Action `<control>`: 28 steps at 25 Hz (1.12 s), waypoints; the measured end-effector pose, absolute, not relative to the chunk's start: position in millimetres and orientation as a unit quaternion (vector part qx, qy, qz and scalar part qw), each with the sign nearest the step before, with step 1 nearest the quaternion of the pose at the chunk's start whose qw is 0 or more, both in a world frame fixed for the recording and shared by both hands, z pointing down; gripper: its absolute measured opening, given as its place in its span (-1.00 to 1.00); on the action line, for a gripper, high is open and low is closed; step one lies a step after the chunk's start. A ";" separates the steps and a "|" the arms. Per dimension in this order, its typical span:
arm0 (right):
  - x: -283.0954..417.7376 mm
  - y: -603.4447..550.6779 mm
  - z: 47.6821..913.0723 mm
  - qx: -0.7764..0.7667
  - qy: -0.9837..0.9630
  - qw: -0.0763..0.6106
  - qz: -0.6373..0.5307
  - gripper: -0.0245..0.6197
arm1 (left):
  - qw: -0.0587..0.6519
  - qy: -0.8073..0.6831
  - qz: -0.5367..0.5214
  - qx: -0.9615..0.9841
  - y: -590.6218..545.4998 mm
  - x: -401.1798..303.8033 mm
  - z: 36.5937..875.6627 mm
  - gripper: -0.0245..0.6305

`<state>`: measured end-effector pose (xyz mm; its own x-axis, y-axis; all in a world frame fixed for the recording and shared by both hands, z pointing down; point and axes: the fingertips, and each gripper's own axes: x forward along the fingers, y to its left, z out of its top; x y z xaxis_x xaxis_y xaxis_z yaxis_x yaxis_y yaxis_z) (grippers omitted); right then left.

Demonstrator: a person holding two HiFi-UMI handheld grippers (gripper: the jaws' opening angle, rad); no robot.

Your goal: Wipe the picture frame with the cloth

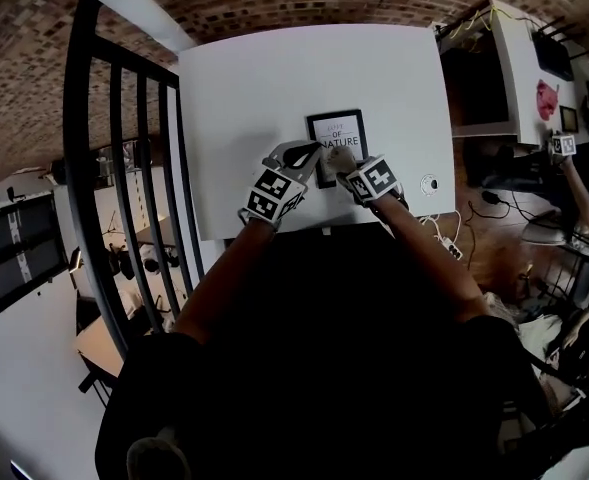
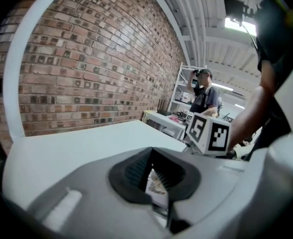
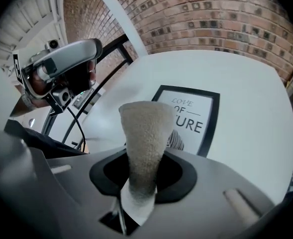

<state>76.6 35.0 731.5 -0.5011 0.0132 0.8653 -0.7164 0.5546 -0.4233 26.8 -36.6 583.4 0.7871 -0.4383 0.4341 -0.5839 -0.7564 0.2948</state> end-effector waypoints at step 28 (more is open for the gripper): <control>111.0 -65.8 563.4 0.338 -0.885 0.184 0.262 -0.58 | 0.169 -0.294 0.139 0.930 -46.0 52.8 531.7 -0.92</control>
<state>111.0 -65.8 563.4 -0.7035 -0.5023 0.5028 -0.6952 0.6334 -0.3399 52.8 -46.0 531.7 0.7882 -0.5008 0.3578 -0.5945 -0.7698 0.2321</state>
